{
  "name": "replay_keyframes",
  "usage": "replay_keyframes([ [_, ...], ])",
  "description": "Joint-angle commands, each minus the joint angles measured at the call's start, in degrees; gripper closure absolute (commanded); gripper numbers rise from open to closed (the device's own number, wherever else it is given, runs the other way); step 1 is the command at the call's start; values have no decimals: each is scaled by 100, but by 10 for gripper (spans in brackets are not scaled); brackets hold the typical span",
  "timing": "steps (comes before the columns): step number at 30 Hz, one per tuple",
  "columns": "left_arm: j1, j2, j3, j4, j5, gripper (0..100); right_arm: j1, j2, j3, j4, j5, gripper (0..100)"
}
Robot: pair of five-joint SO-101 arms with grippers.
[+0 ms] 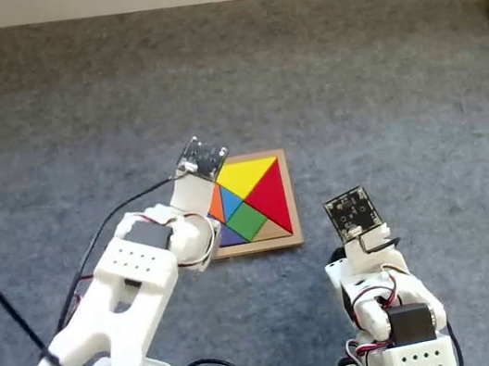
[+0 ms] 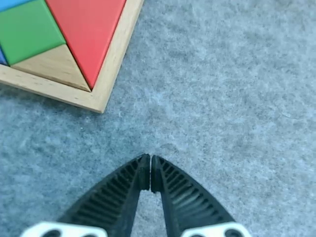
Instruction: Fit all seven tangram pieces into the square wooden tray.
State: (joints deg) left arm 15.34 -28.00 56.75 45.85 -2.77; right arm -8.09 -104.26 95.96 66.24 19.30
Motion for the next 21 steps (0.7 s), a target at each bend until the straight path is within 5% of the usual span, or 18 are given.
replay_keyframes([
  [1,75,-585,171,-88,35,860,57,-101,646,-110,9,974],
  [21,-365,-4681,2404,-686,35,860,57,-101,646,-110,9,974],
])
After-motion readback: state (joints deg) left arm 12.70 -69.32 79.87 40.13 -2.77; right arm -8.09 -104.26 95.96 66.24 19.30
